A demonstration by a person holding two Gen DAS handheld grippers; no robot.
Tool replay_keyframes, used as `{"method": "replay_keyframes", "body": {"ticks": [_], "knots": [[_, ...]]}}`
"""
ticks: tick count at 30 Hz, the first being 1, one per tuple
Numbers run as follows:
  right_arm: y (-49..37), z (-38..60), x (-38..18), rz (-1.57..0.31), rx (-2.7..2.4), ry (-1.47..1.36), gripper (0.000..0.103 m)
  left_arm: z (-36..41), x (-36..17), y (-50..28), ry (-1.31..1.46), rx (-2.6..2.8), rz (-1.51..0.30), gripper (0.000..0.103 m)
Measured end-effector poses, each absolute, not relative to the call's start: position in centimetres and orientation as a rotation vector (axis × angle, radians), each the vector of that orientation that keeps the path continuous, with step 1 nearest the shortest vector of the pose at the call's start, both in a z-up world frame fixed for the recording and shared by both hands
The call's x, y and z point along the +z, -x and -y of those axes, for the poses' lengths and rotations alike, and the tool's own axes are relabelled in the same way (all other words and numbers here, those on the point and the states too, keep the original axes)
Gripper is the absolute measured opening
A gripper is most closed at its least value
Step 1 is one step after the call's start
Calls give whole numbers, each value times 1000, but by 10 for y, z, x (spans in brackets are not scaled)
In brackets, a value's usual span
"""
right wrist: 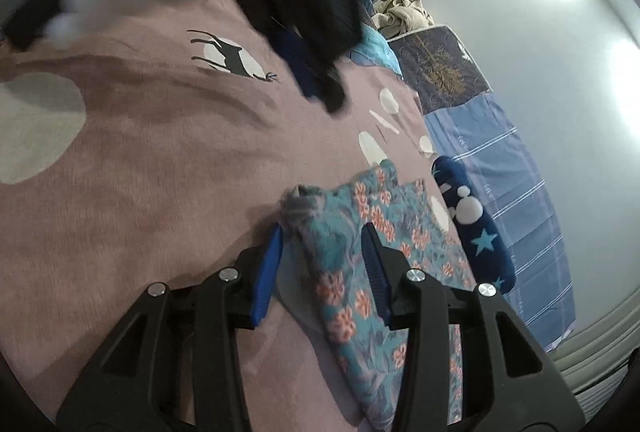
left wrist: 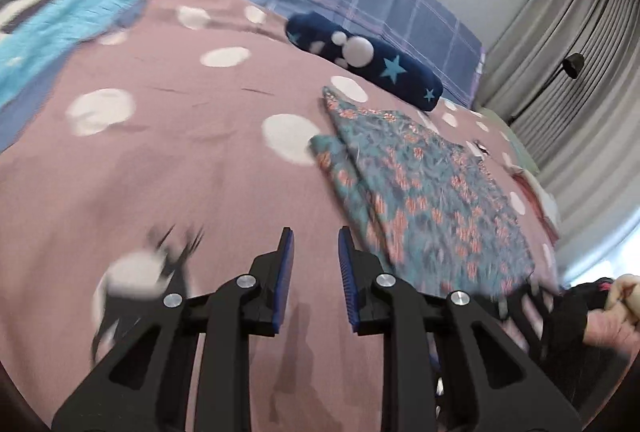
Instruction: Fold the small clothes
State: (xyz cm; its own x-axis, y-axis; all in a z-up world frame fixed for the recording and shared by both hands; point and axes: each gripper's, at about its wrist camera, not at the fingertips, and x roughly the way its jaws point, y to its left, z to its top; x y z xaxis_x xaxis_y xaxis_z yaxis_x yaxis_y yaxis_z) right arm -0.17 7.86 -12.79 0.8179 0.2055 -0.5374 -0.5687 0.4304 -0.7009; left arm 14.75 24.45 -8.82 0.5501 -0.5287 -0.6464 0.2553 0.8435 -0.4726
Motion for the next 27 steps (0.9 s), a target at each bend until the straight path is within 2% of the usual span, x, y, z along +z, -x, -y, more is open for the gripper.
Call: {"method": "replay_keyframes", "body": {"ticks": [2,4,7,9,10,12,13,14,17,21,24,25,26,27], "knots": [[6,-83,-131,-389,492,1037,41,-233,-95,-181,355,-544,-937,34],[8,-86,-133,-377,478,1052,41,-217,-105,-211,342,-536,-1027,35],[8,-86,-132,-398,461,1045,41,-201,-111,-237,380,-596,-1052,35],[6,-86,-131,-419,458,1033,41,-196,-112,-251,400,-603,-1042,20],[4,-86,-131,-422,460,1031,41,-194,-114,-257,407,-608,-1044,3],[0,-91,-133,-413,464,1038,34,-191,-114,-261,412,-619,-1030,3],[-4,-94,-134,-417,473,1044,8,-189,-111,-260,395,-624,-1007,3],[-9,-97,-137,-436,477,1047,5,-189,-106,-259,380,-626,-982,2],[-8,-95,-130,-460,517,986,4,-187,-98,-261,330,-618,-916,2],[-4,-94,-137,-447,532,1025,6,-191,-121,-267,333,-576,-926,2],[1,-87,-122,-482,605,966,23,-213,-100,-250,380,-595,-859,4],[-3,-80,-110,-517,644,904,29,-218,-93,-243,373,-594,-846,10],[-10,-74,-101,-545,660,851,29,-224,-86,-232,365,-595,-833,17],[-22,-64,-88,-582,663,783,29,-230,-82,-220,360,-600,-823,21]]}}
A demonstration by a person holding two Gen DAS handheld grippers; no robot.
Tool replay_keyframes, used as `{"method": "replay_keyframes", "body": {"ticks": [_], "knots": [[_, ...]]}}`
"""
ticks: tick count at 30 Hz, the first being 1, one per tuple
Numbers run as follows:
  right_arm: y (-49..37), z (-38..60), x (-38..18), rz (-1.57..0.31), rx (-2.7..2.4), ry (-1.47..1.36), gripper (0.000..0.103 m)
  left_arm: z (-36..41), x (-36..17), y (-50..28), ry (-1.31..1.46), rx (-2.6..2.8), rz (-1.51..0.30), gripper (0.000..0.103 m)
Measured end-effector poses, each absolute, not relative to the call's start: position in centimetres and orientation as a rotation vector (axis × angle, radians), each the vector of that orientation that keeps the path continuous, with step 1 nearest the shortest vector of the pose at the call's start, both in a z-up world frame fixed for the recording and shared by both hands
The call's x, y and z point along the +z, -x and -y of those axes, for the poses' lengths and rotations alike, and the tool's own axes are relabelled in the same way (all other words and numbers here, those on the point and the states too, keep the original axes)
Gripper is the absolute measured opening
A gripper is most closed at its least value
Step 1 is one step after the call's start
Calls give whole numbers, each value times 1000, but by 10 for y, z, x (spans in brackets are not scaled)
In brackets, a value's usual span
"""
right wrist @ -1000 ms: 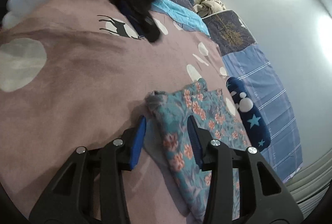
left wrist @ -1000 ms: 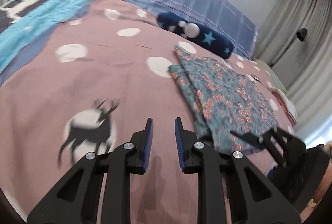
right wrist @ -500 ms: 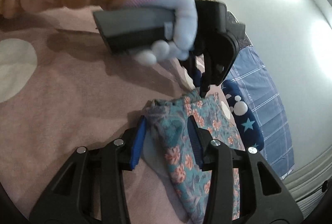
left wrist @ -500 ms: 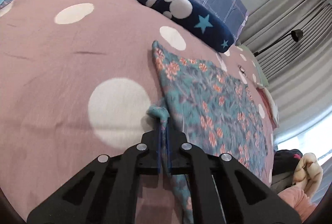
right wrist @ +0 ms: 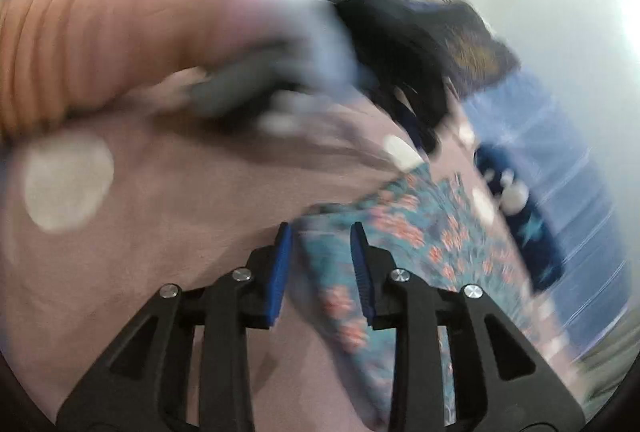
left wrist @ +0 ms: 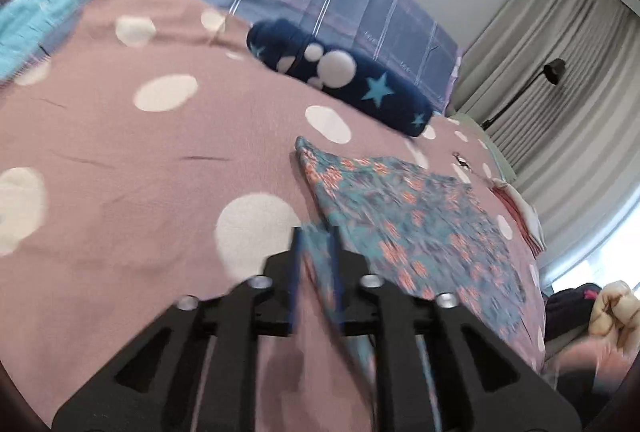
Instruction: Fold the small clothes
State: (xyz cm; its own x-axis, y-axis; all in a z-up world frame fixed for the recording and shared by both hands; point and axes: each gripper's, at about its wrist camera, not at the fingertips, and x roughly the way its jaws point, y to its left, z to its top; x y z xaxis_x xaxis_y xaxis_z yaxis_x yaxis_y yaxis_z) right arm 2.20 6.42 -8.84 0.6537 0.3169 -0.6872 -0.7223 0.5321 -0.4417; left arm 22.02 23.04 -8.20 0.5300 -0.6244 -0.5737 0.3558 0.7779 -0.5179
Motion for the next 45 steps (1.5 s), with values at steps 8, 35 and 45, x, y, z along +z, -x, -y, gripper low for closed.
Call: {"method": "replay_keyframes", "body": {"ticks": [8,35,45], "knots": [[-172,-32,-36,-845,584,379,19,-211,-108,-141,262,-678,-931,24],[-237,-76,-80,-903,551,328,35,-221,-119,-98,336,-691,-966,2],[-65,-6,-45,-676,561,420,66,-236,-103,-79,342,-605,-895,30]]}}
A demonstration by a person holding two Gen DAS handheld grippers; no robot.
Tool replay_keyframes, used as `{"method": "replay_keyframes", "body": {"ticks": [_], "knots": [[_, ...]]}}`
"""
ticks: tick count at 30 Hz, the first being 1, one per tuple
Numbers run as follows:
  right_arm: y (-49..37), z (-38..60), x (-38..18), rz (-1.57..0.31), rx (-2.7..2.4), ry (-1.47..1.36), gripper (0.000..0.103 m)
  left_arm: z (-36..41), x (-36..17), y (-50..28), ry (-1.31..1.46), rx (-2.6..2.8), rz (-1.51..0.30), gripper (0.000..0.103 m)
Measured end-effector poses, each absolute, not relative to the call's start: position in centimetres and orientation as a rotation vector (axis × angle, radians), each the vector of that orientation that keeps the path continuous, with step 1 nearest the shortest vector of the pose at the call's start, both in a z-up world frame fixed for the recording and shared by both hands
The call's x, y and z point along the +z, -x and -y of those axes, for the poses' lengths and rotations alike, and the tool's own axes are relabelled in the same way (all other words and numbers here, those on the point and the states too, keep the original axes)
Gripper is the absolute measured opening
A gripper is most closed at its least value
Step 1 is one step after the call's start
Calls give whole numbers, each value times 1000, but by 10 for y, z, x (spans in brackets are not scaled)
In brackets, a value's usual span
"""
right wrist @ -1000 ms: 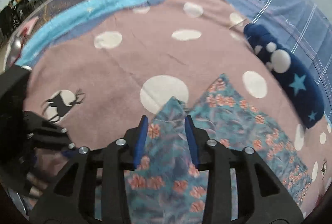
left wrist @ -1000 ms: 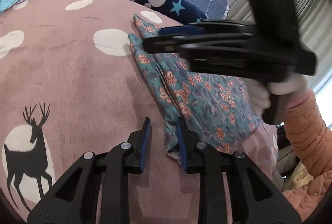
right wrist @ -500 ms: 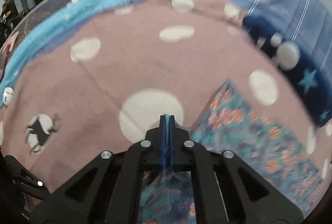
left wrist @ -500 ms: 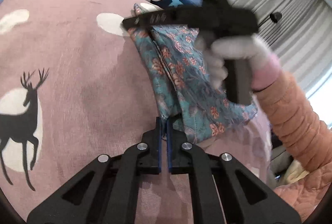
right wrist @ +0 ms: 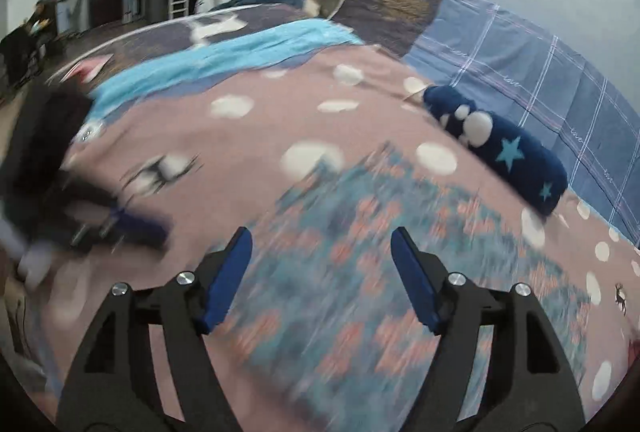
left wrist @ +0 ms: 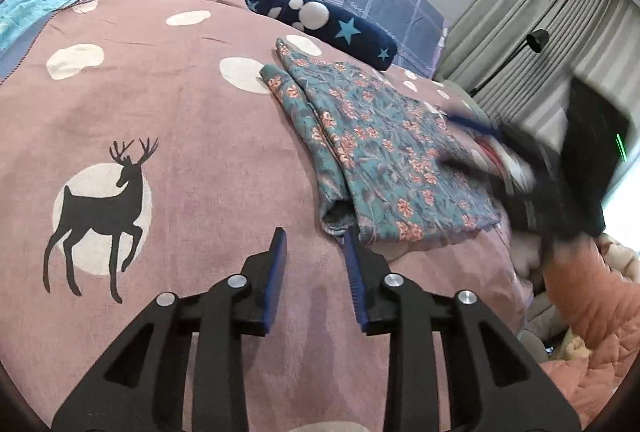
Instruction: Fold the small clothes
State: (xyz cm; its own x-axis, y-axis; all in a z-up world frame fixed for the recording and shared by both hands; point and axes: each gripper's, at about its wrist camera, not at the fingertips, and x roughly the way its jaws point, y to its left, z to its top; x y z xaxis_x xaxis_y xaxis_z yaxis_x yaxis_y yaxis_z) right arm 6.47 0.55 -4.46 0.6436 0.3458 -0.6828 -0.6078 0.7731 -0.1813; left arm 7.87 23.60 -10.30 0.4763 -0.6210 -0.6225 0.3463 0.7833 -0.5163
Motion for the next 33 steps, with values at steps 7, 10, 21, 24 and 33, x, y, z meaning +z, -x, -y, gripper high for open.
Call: {"method": "replay_keyframes", "body": {"ticks": [7,10,21,24,33], "knots": [[-30,-53,-103,-701,477,712,51,-249,-92,-77,406,-513,-863,31],[-50,-74,-118,-700,418,708,43,-259,-85,-78,426,-464,-845,39],[-46,-67,-111,-722,479,617,38,-211,-110,-183,445,-626,-971,48],[-42,-62,-114,-725,474,636,47,-195,-114,-214,446,-659,-952,56],[-66,-77,-117,-715,450,623,13,-163,-120,-269,526,-706,-1000,10]]}}
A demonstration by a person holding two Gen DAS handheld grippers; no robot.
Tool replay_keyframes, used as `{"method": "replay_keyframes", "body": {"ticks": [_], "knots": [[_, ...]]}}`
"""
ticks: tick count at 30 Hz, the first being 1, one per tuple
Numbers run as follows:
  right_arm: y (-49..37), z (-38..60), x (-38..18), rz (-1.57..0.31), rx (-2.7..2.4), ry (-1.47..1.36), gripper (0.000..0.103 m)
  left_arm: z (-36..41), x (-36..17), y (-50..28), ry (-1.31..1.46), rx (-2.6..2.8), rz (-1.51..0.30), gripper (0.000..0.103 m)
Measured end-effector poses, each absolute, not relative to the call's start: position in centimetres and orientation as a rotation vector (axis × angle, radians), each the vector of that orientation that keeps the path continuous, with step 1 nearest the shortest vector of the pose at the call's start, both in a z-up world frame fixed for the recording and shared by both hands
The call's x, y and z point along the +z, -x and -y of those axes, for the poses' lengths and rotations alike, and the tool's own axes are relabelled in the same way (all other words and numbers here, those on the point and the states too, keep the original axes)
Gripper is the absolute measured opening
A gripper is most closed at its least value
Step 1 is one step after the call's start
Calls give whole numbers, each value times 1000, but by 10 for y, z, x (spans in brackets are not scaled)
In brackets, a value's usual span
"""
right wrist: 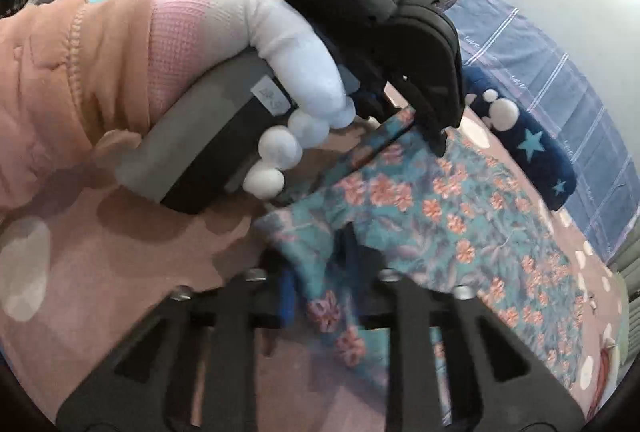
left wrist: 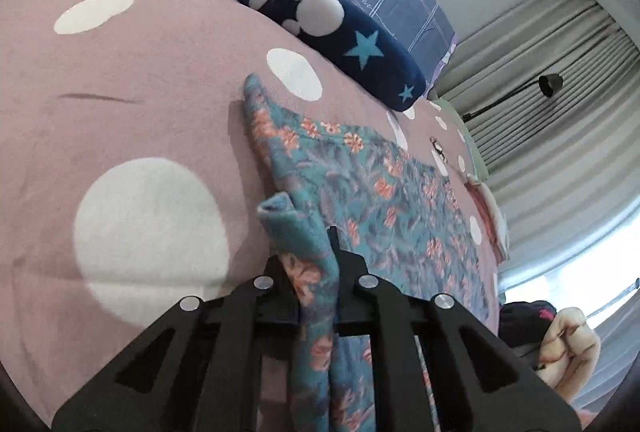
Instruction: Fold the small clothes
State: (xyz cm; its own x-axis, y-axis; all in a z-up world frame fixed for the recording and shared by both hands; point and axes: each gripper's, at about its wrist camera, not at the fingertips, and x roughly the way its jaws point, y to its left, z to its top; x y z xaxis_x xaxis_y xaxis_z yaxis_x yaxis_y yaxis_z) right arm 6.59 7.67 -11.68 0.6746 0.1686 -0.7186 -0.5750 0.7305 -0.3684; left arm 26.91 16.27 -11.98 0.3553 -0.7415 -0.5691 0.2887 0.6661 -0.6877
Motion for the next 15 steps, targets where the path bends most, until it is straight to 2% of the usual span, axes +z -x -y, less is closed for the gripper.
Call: {"method": "replay_keyframes", "body": {"ticks": [2,10,15], "knots": [[-69,-67,-107,-709,485,562,10,-161,-113,-268,515,-709,-984,10],[-62,-17,-62,-643,498,362,10,-136,-75,-261,463,-707,-933,10],[-59,42,-50,-684,496,154,10,-115,-60,-252,513,-724,-891,10]]}}
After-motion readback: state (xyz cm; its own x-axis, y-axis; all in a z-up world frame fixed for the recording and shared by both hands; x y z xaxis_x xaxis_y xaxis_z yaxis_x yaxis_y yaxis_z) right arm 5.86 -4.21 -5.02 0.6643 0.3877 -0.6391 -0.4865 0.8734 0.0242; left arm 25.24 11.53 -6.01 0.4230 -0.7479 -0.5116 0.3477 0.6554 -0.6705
